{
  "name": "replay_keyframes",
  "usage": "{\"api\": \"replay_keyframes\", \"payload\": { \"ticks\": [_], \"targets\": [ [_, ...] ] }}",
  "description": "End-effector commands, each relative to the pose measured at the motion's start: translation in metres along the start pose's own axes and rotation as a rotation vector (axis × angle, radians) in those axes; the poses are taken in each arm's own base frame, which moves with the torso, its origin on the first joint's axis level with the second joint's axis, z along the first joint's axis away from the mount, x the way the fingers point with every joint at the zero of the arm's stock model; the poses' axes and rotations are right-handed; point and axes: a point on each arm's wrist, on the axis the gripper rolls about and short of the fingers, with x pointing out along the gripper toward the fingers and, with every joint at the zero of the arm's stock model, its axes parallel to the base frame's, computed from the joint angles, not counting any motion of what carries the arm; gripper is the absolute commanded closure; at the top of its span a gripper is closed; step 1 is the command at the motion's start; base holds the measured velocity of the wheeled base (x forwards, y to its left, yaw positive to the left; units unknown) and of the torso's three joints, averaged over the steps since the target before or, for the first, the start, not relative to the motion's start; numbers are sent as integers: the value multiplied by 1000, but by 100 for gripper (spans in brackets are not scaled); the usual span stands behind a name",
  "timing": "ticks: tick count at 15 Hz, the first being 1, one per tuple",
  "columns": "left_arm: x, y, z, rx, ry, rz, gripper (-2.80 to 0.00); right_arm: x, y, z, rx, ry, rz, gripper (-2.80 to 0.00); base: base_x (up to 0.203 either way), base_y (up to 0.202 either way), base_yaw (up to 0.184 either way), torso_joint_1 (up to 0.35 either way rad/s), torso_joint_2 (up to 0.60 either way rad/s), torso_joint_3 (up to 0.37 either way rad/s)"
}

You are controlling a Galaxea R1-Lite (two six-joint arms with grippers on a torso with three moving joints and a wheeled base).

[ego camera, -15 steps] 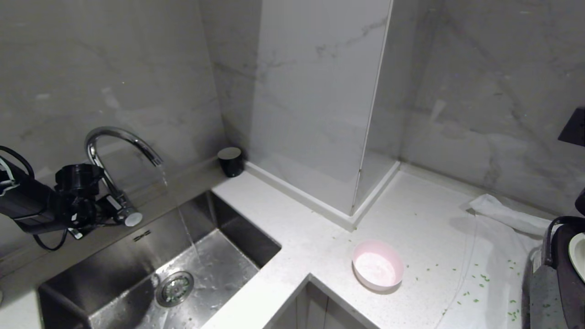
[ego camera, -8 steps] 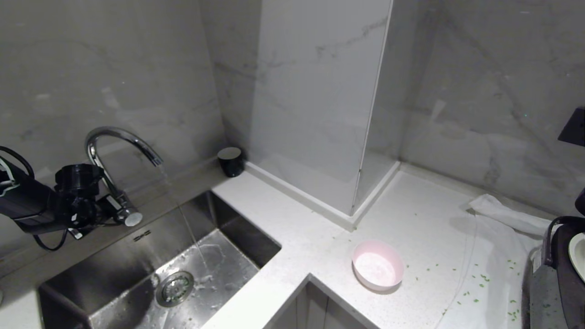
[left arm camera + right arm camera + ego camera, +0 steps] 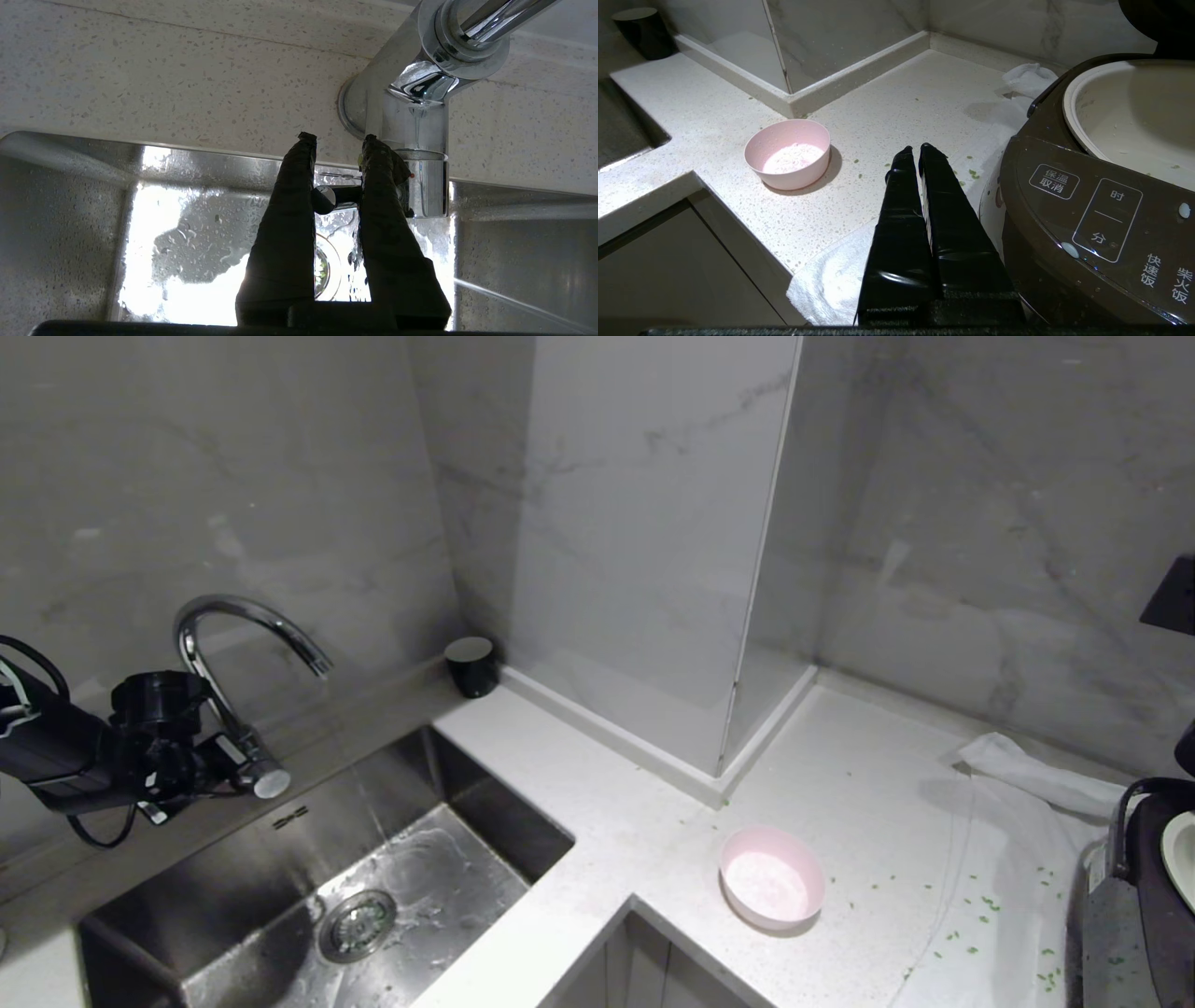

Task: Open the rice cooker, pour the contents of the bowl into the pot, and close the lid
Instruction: Turn on the tap

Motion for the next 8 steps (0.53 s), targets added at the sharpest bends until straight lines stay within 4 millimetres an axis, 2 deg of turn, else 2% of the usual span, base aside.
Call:
{"api": "replay_keyframes", "payload": {
  "ticks": [1, 8],
  "targets": [
    [0, 0, 0, -4, -3, 0, 0, 0, 0, 0, 0, 1, 0, 0, 0, 0, 0, 0, 0, 0],
    [-2, -1, 0, -2, -3, -4, 0, 0, 0, 0, -1, 1, 0, 0, 0, 0, 0, 0, 0, 0]
  ]
}}
